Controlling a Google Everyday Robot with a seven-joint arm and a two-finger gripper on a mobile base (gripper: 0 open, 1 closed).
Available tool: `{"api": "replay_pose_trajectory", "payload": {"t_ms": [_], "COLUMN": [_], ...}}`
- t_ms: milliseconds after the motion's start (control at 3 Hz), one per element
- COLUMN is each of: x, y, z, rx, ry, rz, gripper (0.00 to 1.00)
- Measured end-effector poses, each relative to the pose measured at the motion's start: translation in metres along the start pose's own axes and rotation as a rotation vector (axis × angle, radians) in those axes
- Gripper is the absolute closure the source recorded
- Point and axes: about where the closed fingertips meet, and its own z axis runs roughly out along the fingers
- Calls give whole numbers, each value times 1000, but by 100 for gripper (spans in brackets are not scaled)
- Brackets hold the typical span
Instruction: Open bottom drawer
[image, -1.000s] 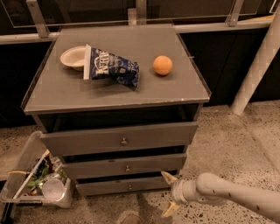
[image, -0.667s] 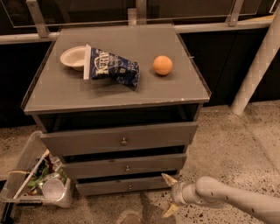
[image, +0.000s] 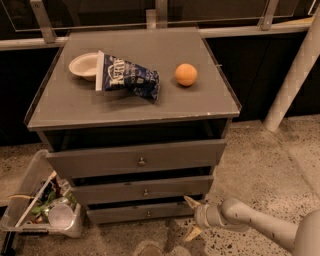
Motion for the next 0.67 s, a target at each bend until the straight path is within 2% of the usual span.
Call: {"api": "replay_pose_trajectory", "payload": {"t_ms": [667], "x": [15], "y": [-13], "z": [38], "rx": [-17], "ry": [12], "rz": [3], "gripper": [0]}}
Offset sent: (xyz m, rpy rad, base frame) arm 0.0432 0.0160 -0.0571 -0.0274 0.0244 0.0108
